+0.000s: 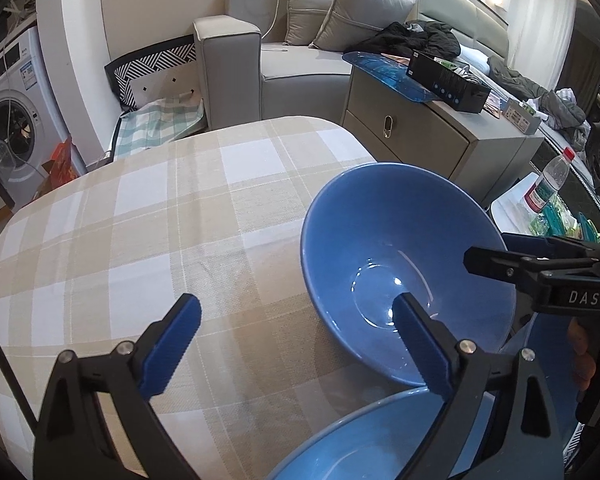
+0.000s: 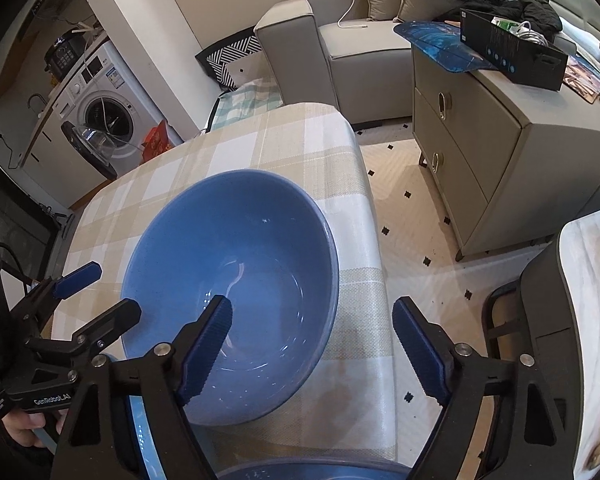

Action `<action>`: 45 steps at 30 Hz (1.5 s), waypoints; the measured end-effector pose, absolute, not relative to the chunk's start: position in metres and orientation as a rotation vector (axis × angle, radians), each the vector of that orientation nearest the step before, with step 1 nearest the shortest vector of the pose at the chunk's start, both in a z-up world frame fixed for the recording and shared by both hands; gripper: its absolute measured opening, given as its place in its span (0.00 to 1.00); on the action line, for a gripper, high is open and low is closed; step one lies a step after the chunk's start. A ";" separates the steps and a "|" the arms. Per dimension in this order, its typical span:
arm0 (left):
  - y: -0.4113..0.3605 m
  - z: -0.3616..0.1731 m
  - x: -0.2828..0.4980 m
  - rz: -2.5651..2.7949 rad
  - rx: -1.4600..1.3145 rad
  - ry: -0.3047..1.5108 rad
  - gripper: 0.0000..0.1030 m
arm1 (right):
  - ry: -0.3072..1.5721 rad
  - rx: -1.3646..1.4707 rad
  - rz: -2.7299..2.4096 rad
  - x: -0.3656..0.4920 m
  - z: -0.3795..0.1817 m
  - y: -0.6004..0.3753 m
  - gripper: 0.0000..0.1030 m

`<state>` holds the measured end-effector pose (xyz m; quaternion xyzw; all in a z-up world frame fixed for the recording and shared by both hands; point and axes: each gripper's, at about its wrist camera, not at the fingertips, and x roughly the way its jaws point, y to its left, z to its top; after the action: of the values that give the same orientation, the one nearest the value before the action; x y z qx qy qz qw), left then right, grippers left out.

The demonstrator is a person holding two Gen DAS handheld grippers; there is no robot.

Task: Organize plates and bowls
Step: 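Move both open grippers to the rim of the large blue bowl, then close both grippers on the blue bowl rim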

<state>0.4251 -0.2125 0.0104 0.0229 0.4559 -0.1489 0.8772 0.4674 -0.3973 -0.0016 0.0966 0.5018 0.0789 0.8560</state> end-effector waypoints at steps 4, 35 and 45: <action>-0.215 0.004 0.430 -0.329 0.033 0.992 0.77 | 1.058 0.206 0.163 0.468 -0.004 -0.397 0.79; -0.225 0.000 0.429 -0.364 0.034 1.012 0.21 | 1.067 0.188 0.156 0.465 -0.013 -0.395 0.32; -0.226 0.004 0.427 -0.372 0.042 0.993 0.16 | 1.055 0.163 0.153 0.464 -0.012 -0.391 0.15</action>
<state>0.4270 -0.2261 0.0036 0.0201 0.4735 -0.1775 0.8625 0.4639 -0.3908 -0.0124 0.0778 0.5024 0.0731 0.8580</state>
